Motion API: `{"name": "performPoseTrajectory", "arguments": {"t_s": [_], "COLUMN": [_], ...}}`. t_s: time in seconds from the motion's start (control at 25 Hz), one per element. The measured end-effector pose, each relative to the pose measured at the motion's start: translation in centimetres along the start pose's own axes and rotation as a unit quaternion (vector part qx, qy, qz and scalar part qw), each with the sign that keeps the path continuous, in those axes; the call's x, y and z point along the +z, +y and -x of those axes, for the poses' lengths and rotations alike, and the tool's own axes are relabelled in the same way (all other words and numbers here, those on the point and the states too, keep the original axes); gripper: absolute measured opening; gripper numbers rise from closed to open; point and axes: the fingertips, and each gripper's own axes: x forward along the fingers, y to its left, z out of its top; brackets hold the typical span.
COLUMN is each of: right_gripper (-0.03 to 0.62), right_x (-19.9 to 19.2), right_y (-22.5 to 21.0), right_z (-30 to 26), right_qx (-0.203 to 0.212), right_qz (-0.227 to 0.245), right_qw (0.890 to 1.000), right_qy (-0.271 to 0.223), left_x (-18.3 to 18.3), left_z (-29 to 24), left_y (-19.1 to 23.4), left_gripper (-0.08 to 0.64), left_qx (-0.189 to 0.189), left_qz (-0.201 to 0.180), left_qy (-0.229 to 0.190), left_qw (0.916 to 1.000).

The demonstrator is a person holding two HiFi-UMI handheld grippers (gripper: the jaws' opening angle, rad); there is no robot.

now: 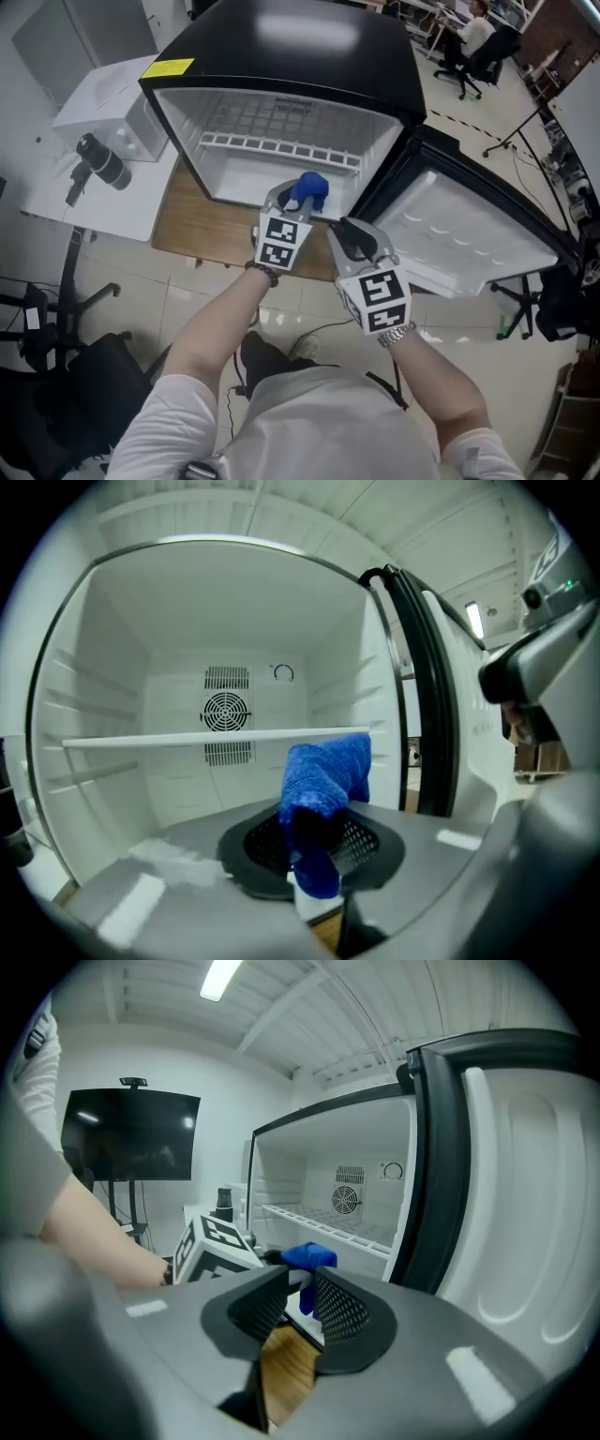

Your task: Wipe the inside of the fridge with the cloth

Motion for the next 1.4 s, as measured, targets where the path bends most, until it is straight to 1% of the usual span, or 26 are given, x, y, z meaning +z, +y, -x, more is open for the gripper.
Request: {"name": "performPoseTrajectory", "arguments": {"t_s": [0.2,0.36,0.52,0.6,0.8,1.0,1.2,1.32,1.4], "right_gripper": [0.123,0.16,0.175,0.176,0.176,0.175,0.155,0.131,0.12], "right_x": [-0.4,-0.3,0.2,0.6,2.0,3.2,3.7,3.8,3.7], "right_y": [-0.4,-0.4,0.0,0.4,1.6,3.1,4.1,4.5,4.5], "right_z": [-0.1,0.0,0.0,0.0,0.4,1.0,1.3,1.6,2.0], "right_qx": [0.007,0.014,0.025,0.033,0.041,0.026,-0.013,-0.046,-0.068], "right_qz": [0.001,0.002,0.01,0.016,0.04,0.081,0.109,0.123,0.124], "right_qw": [1.0,1.0,1.0,0.999,0.998,0.996,0.994,0.991,0.99], "right_qy": [0.013,0.019,0.016,0.01,-0.009,-0.013,-0.009,-0.005,-0.002], "left_x": [2.4,4.1,5.7,6.5,7.5,8.4,9.2,9.4,9.5], "left_z": [3.7,6.1,7.7,8.5,10.1,11.6,12.6,13.0,13.3], "left_y": [-1.9,-3.6,-4.6,-5.1,-5.9,-6.1,-6.2,-6.4,-6.7], "left_gripper": [0.052,0.052,0.052,0.054,0.058,0.06,0.06,0.06,0.061], "left_qx": [-0.028,-0.06,-0.09,-0.112,-0.183,-0.246,-0.3,-0.33,-0.35], "left_qz": [-0.013,-0.02,-0.027,-0.033,-0.049,-0.049,-0.052,-0.039,-0.03], "left_qy": [-0.013,-0.021,-0.029,-0.032,-0.033,-0.025,-0.024,-0.021,-0.02], "left_qw": [0.9994,0.9978,0.9951,0.9926,0.9813,0.9678,0.9523,0.9431,0.936]}}
